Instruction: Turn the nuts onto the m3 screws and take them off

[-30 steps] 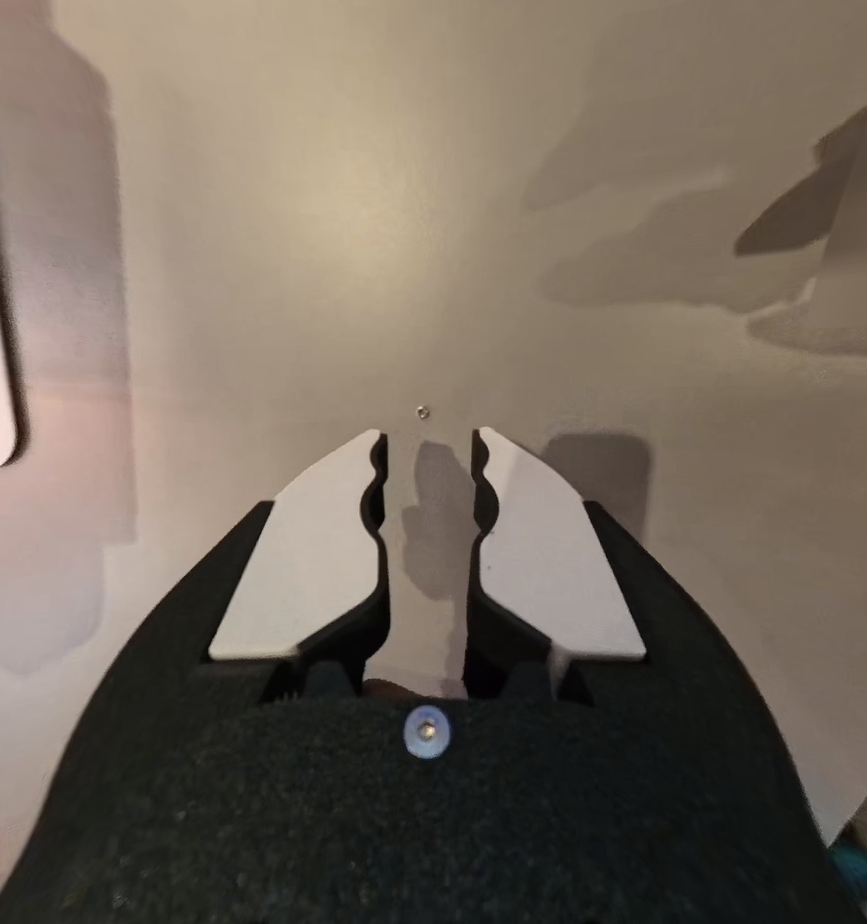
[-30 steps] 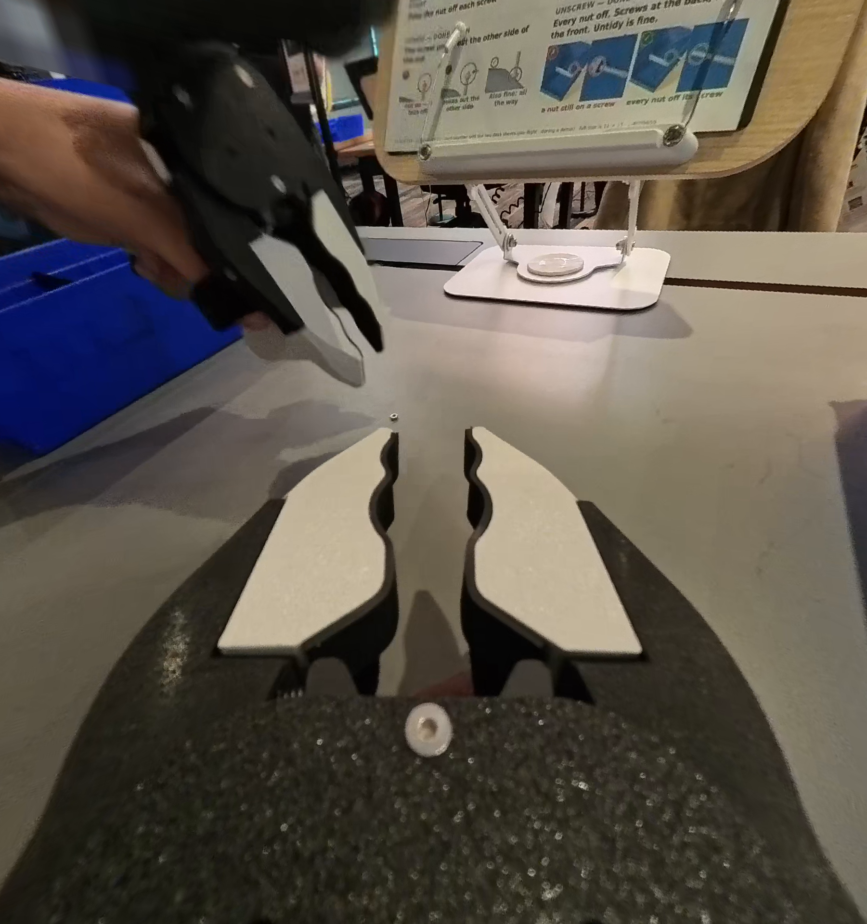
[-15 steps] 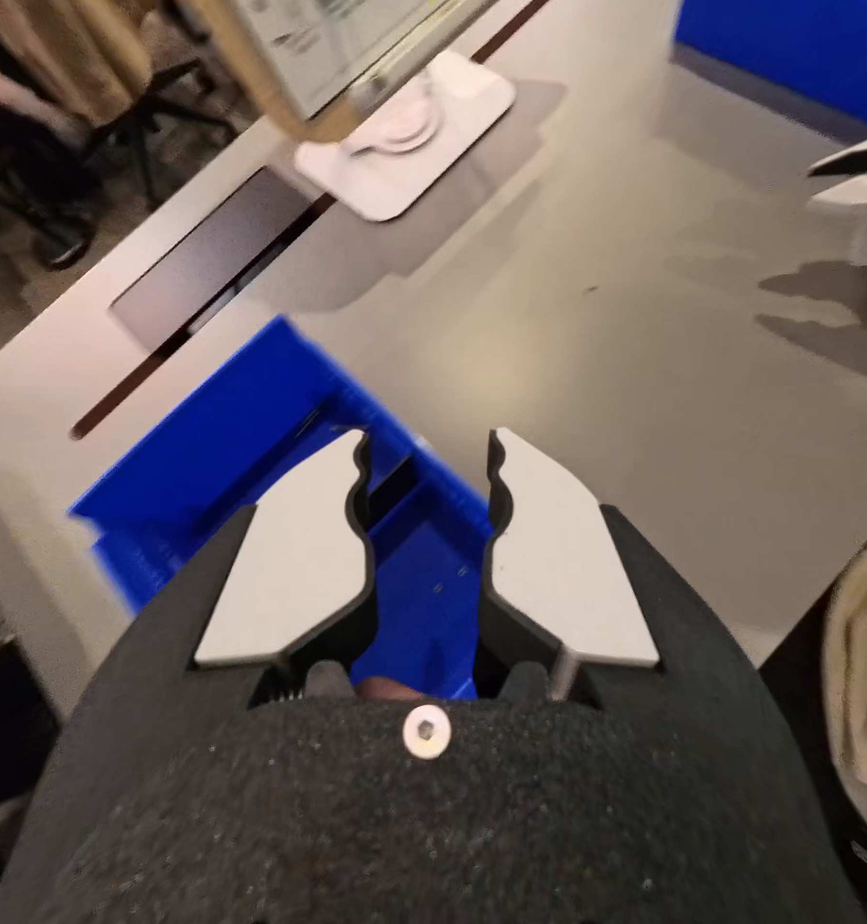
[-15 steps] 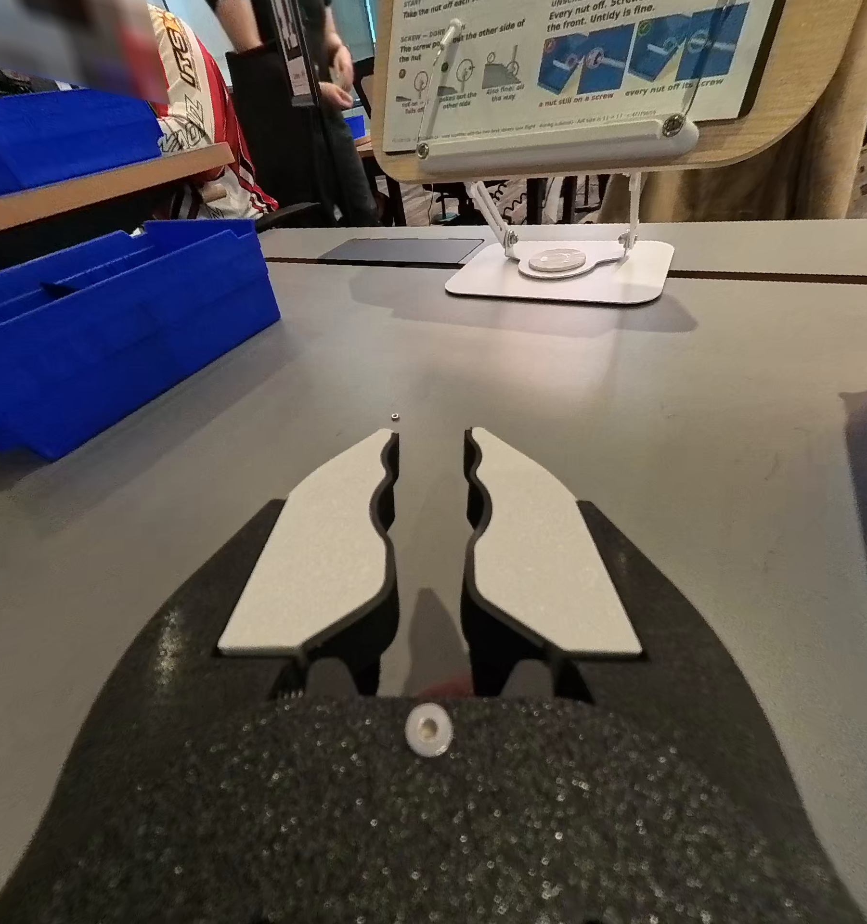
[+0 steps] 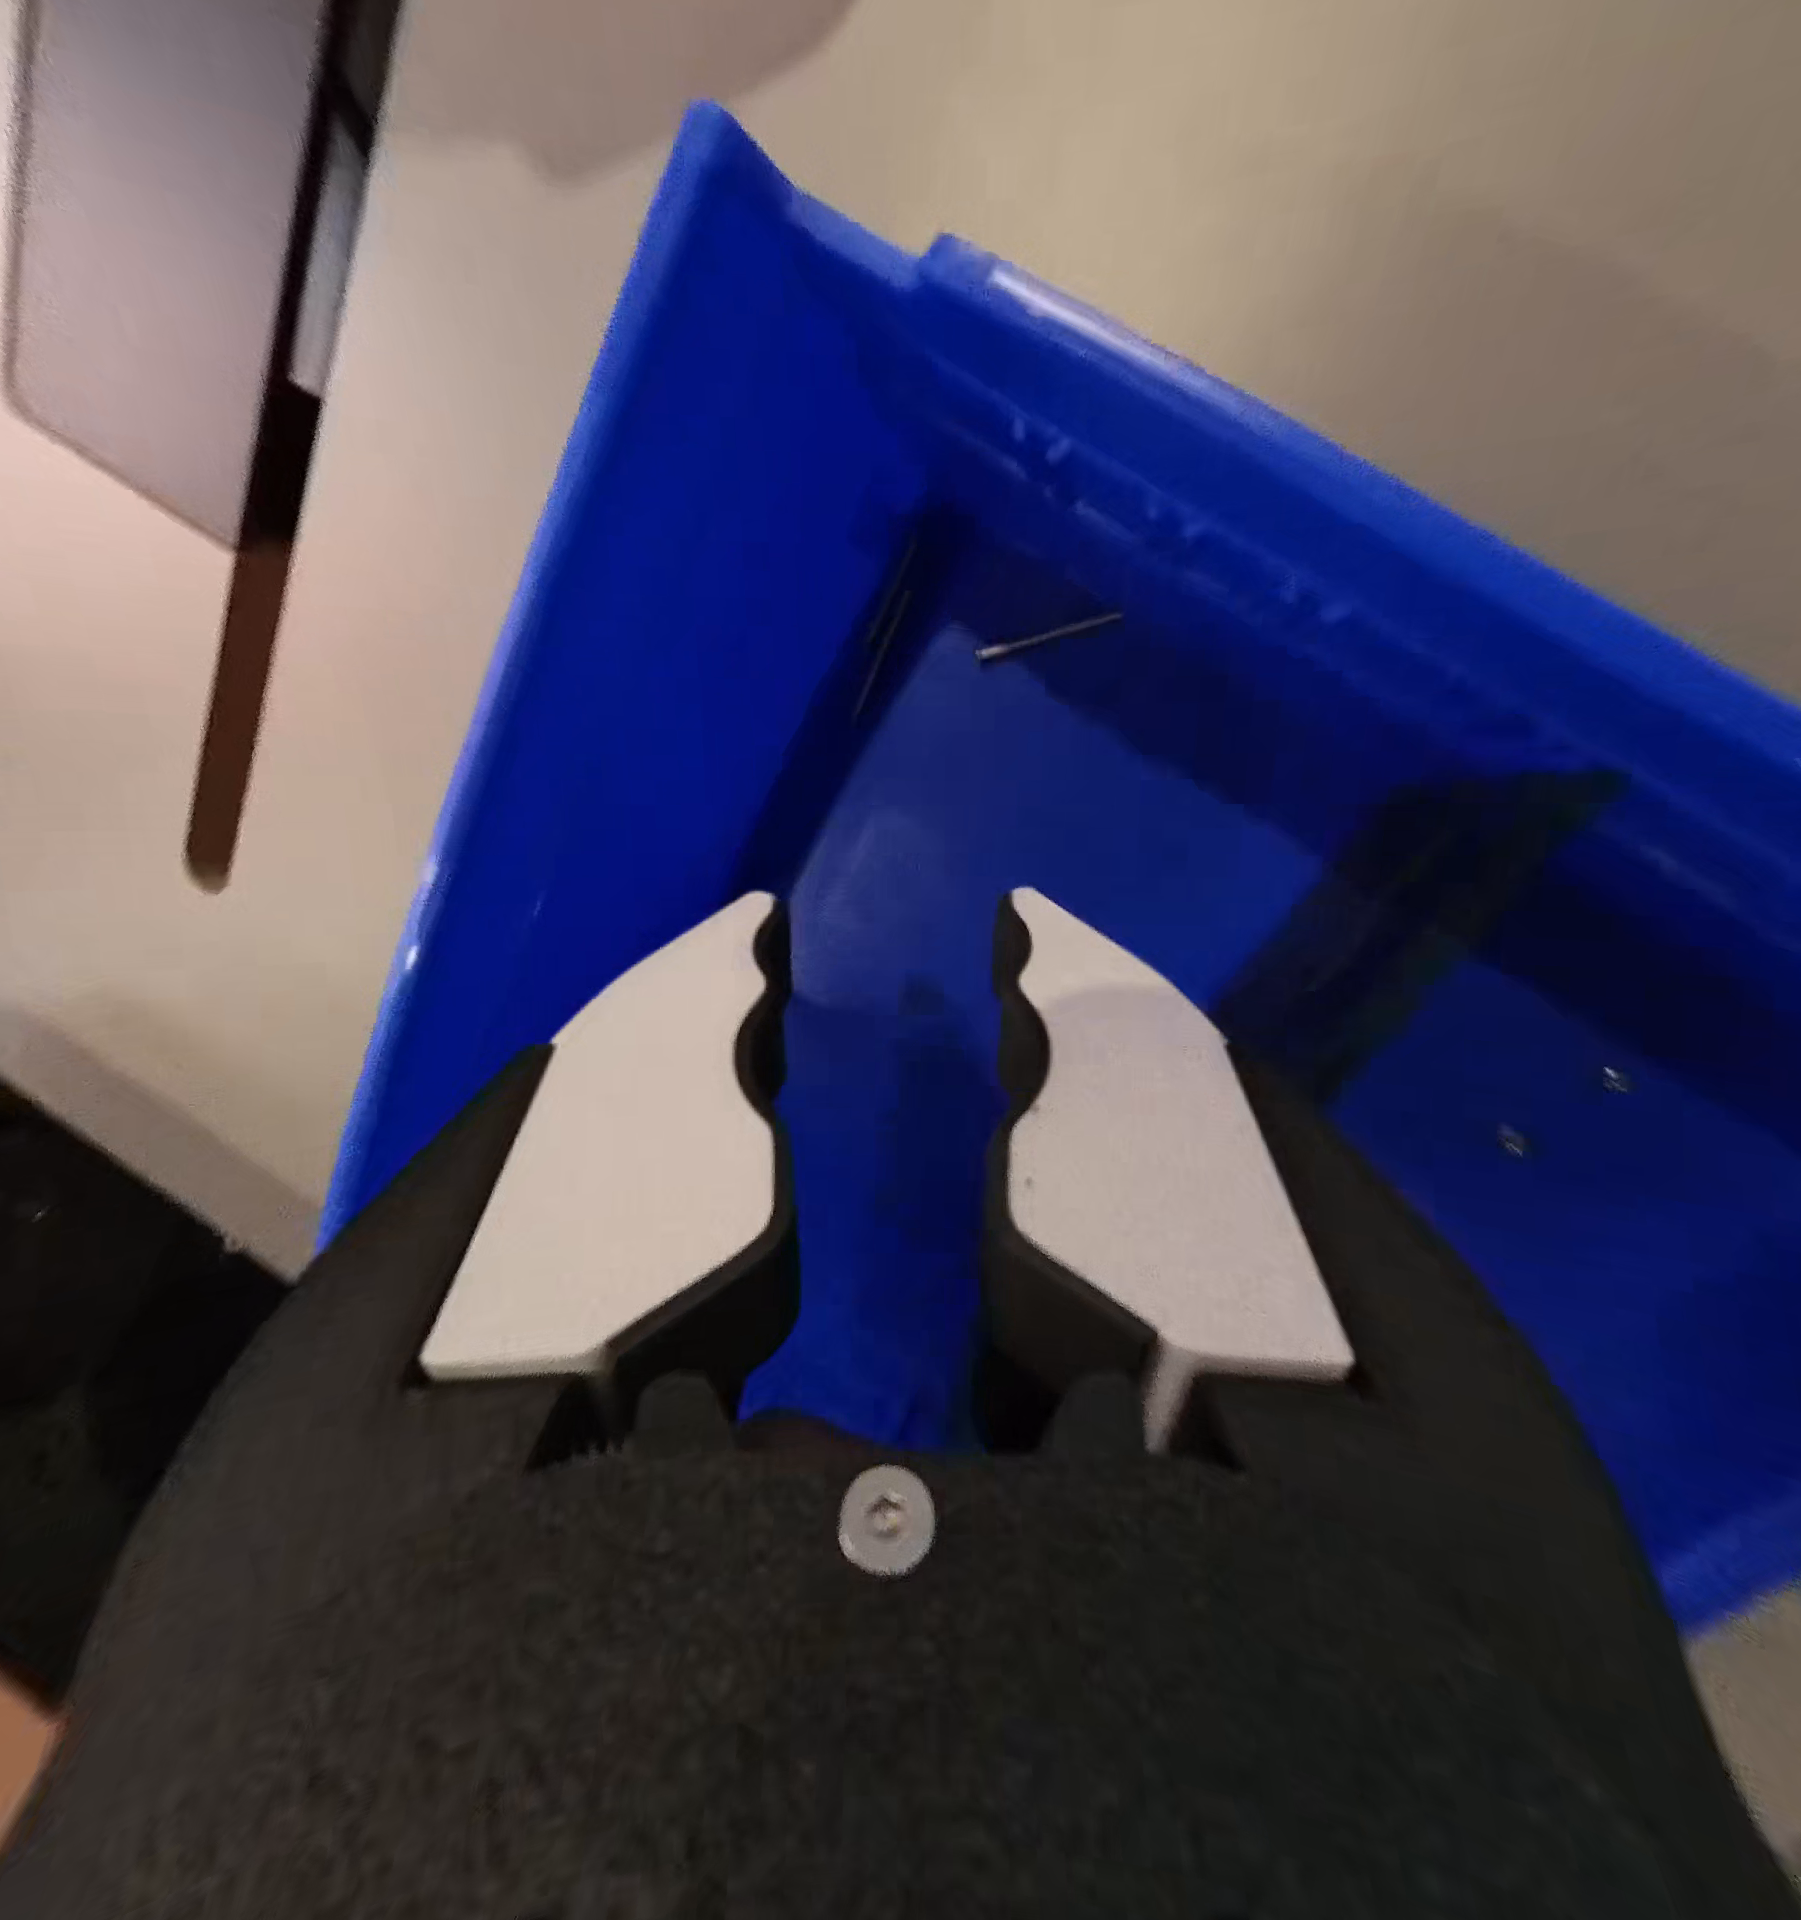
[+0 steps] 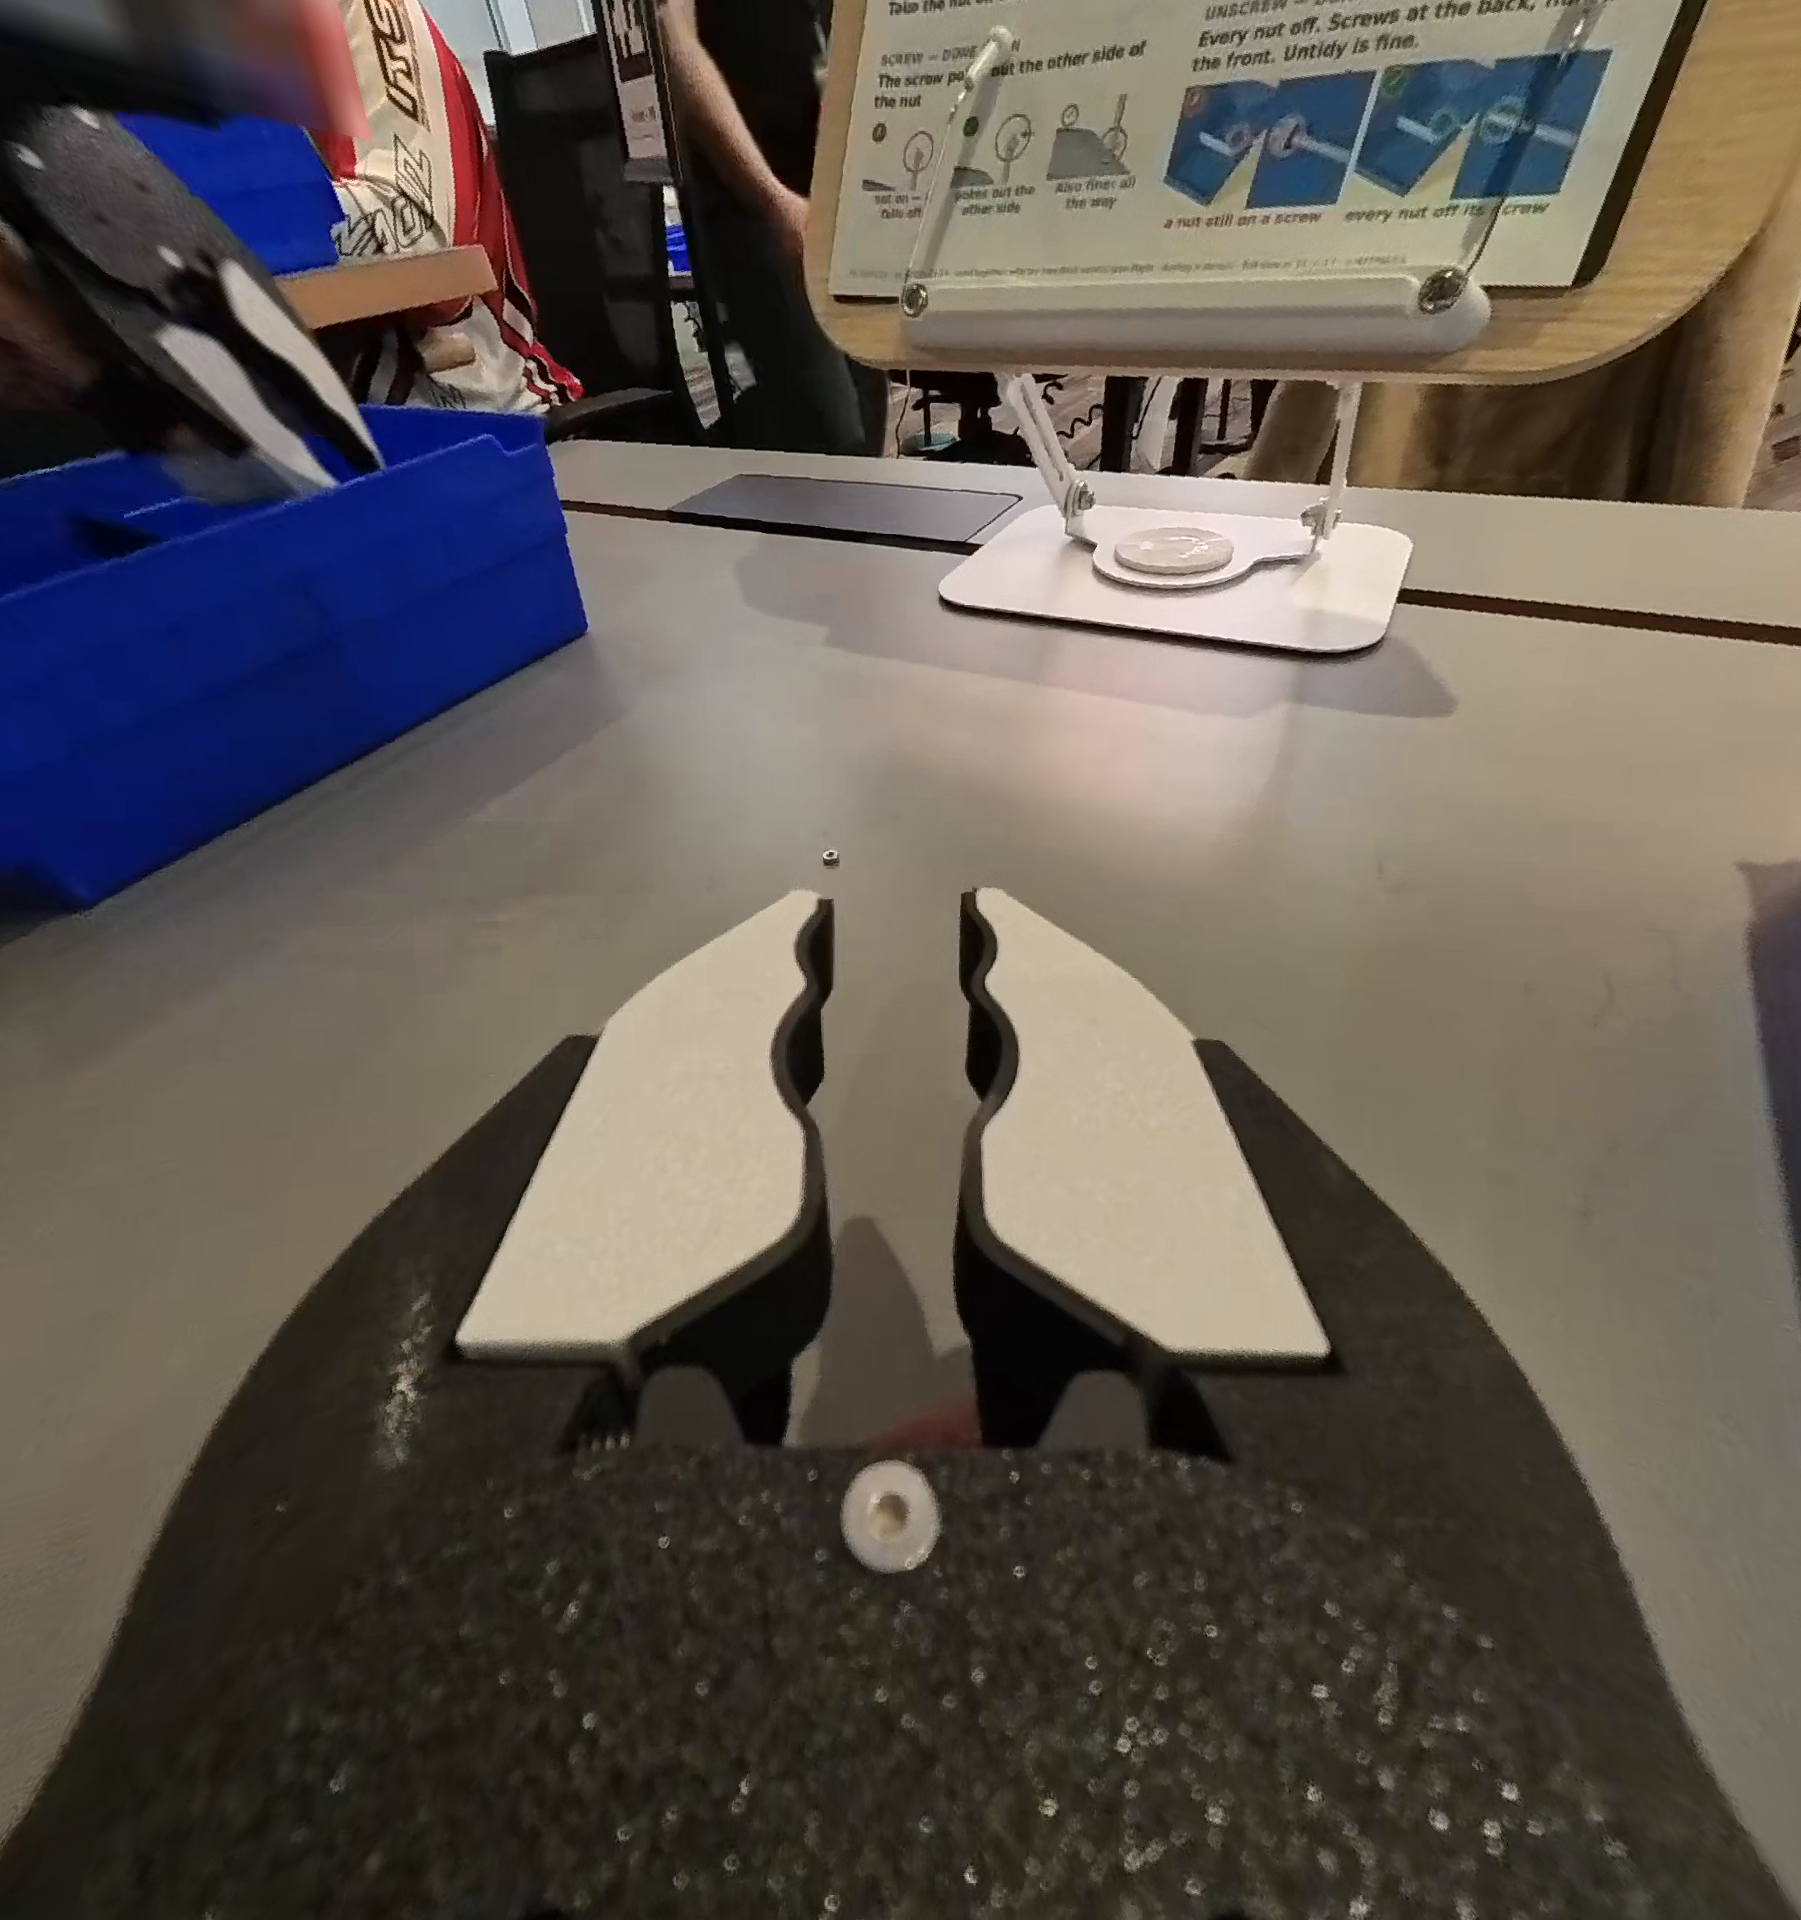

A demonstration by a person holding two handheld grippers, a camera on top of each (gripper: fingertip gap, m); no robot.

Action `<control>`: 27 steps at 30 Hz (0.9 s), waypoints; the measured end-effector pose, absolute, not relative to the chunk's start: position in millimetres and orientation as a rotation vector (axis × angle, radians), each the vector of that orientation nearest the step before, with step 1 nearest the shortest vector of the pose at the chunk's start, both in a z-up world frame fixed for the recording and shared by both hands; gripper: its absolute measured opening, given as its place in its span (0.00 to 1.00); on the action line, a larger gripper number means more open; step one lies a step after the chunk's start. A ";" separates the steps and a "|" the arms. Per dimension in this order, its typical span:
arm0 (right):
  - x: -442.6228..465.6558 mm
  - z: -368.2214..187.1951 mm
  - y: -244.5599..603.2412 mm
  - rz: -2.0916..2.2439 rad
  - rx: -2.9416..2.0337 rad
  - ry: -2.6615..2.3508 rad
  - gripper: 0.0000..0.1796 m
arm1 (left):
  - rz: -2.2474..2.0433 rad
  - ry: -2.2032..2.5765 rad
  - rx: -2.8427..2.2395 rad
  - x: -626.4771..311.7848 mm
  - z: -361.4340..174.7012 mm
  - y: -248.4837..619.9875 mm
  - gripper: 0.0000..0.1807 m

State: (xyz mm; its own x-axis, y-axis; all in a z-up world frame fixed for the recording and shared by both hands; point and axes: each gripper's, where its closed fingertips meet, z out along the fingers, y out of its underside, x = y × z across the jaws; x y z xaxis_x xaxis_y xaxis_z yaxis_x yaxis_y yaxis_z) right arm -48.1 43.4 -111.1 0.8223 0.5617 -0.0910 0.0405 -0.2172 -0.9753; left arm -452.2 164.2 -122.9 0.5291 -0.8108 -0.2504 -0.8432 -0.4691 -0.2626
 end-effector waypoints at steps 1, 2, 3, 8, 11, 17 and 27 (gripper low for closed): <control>-48.3 -111.3 43.4 0.510 -1.742 -0.470 0.13 | 0.102 1.386 -2.429 -448.6 -132.3 170.6 0.21; -48.3 -111.3 43.4 0.507 -1.741 -0.470 0.13 | 0.074 1.409 -2.424 -443.6 -139.5 176.0 0.21; -48.0 -111.0 43.4 0.502 -1.740 -0.469 0.13 | 0.042 1.436 -2.406 -437.4 -144.8 179.8 0.20; -50.9 -111.6 42.1 0.483 -1.737 -0.496 0.12 | -0.133 1.648 -2.302 -405.9 -159.1 171.5 0.16; -52.8 -112.6 41.9 0.474 -1.741 -0.512 0.12 | -0.144 1.739 -2.280 -402.1 -166.2 169.2 0.19; -51.9 -111.1 41.3 0.461 -1.728 -0.507 0.12 | -0.133 1.847 -2.250 -405.3 -178.3 173.8 0.20; -52.3 -110.9 41.1 0.464 -1.727 -0.510 0.12 | -0.231 1.894 -2.244 -401.4 -192.2 172.4 0.09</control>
State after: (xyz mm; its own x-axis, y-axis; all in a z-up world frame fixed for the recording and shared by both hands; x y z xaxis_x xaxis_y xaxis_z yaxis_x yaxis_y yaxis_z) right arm -52.3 41.1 -110.9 0.8236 0.5661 -0.0349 0.0879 -0.1881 -0.9782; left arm -401.4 172.4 -192.2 0.1686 -0.9857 -0.0068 -0.9550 -0.1616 -0.2485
